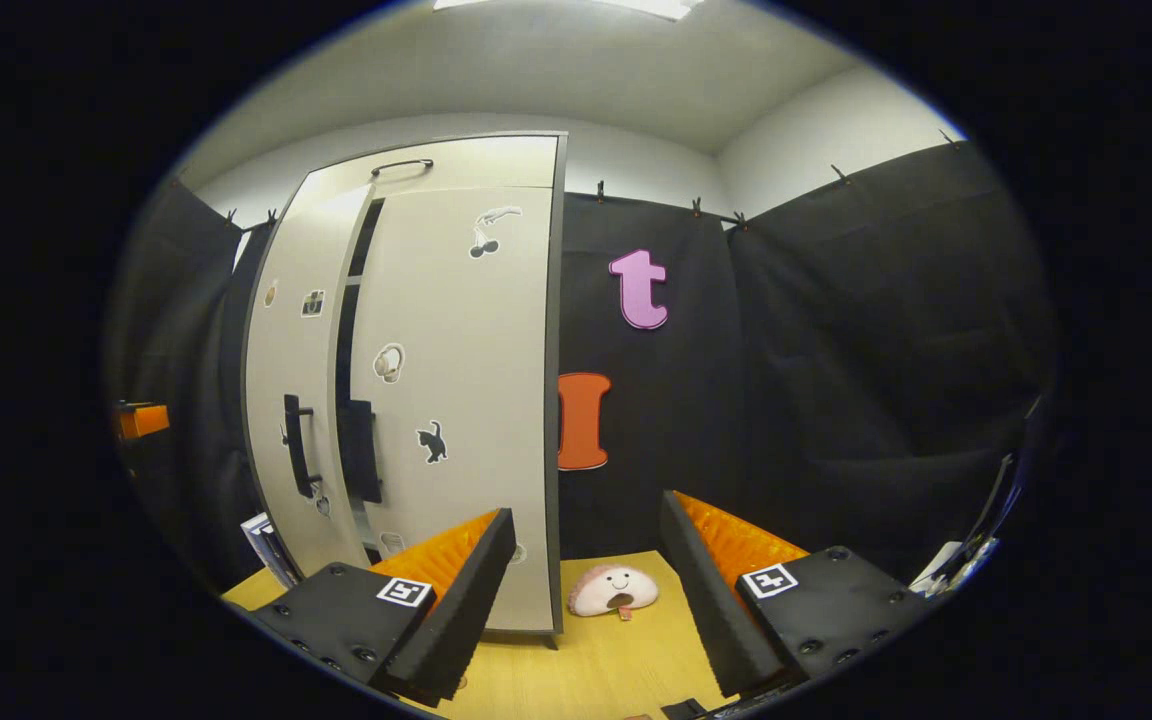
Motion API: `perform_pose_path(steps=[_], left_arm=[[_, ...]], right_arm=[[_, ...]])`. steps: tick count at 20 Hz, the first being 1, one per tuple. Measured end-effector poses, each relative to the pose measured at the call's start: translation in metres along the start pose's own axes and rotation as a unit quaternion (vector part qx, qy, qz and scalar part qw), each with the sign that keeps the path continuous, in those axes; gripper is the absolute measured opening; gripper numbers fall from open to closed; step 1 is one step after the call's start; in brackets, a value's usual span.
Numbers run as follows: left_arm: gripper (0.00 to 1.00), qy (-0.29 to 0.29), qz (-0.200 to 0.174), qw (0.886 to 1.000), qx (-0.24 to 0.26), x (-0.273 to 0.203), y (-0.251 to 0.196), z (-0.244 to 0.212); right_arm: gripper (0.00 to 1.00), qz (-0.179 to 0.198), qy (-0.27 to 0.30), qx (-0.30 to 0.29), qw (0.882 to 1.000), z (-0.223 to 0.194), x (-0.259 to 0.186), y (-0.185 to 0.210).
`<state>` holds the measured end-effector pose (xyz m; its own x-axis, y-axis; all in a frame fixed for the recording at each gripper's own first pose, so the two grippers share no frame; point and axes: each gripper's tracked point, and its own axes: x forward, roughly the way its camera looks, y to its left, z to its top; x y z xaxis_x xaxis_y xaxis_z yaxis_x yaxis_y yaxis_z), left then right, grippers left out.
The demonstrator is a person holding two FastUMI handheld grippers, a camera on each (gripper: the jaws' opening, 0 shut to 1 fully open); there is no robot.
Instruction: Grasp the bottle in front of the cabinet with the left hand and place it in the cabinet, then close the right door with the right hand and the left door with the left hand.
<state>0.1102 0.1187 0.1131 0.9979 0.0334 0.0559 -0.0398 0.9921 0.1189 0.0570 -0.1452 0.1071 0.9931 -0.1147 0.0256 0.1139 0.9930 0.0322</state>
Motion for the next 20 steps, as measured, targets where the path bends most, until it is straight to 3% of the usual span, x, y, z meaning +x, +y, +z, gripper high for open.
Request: perform_pose_path(steps=[11, 15, 20], left_arm=[[0.94, 0.013, -0.004, 0.999, -0.042, -0.001, 0.008, -0.003], [0.91, 0.01, 0.0, 0.999, -0.036, 0.001, 0.014, 0.002], [0.94, 0.014, 0.006, 0.999, -0.037, -0.004, 0.016, -0.003]], right_arm=[[0.96, -0.012, -0.006, -0.011, 1.0, 0.011, -0.016, -0.016], [0.96, -0.01, -0.005, -0.01, 1.0, 0.01, -0.018, -0.017], [0.97, -0.005, 0.001, -0.016, 1.0, 0.004, -0.018, -0.015]])
